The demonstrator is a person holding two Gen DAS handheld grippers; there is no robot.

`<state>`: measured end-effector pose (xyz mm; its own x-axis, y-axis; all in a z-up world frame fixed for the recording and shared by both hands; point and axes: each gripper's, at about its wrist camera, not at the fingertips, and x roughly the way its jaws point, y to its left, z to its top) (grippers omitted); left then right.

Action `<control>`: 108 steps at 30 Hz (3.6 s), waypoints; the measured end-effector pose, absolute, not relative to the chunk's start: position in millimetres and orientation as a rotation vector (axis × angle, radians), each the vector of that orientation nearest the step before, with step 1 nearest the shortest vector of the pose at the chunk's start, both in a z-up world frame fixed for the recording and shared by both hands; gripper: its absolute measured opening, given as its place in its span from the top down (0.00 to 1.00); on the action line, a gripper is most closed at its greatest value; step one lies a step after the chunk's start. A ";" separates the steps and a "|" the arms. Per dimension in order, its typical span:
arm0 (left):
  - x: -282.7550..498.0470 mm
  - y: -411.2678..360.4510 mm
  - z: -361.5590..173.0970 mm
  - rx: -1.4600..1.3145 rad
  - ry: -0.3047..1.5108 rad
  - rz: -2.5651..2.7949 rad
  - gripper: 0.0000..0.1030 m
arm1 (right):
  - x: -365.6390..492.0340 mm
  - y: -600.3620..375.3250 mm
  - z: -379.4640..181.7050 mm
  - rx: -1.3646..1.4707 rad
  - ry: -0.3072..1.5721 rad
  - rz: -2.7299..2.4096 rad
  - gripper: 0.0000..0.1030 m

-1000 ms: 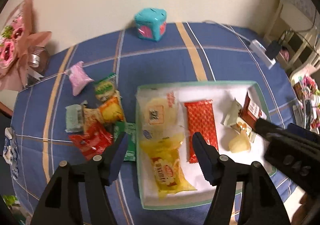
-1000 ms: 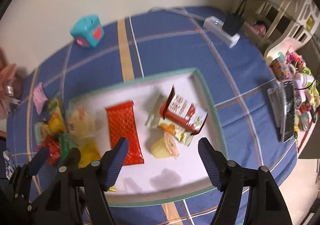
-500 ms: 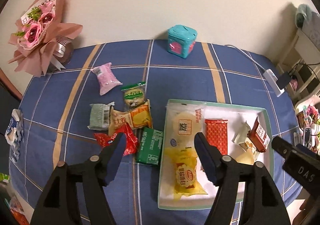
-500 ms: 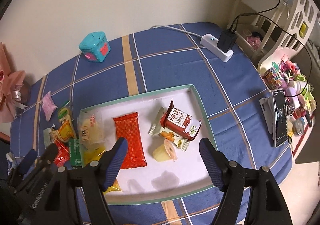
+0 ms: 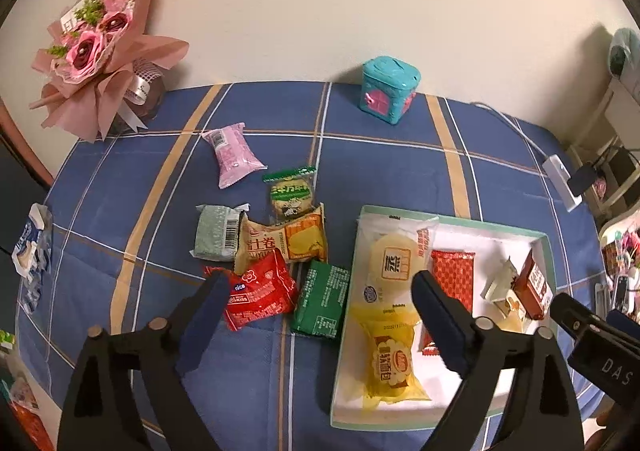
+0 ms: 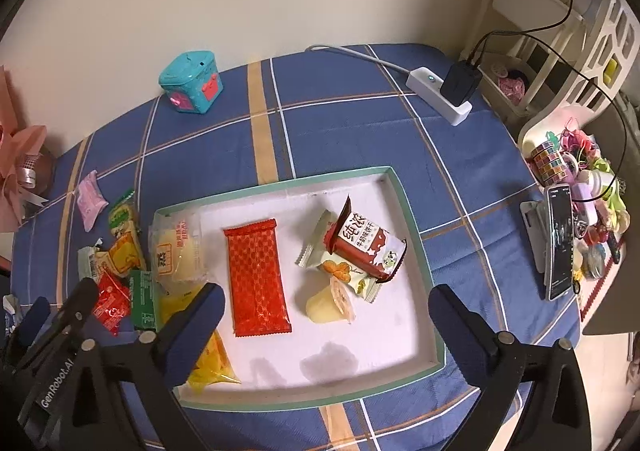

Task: Organize snacks
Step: 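Move both tools away from the tray toward the snack pile, then lower the left tool onto the red Nice biscuit packet while the right tool reaches the green packet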

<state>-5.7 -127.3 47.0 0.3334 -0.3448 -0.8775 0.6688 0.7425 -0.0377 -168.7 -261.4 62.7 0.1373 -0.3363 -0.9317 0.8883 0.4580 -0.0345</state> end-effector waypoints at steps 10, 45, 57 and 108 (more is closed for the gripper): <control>15.3 -109.6 43.5 0.295 1.060 -0.663 0.03 | -160.2 -255.0 60.2 0.614 1.105 -0.955 0.00; 110.9 -26.2 -8.8 0.108 1.229 -0.487 0.02 | -25.2 -164.1 2.9 0.519 1.222 -0.661 0.00; 110.5 -46.9 -32.1 0.036 1.294 -0.531 0.03 | -21.0 -179.9 -9.3 0.532 1.230 -0.703 0.00; 128.8 -9.9 -68.6 -0.071 1.437 -0.463 0.40 | 3.4 -158.7 -23.2 0.586 1.184 -0.520 0.30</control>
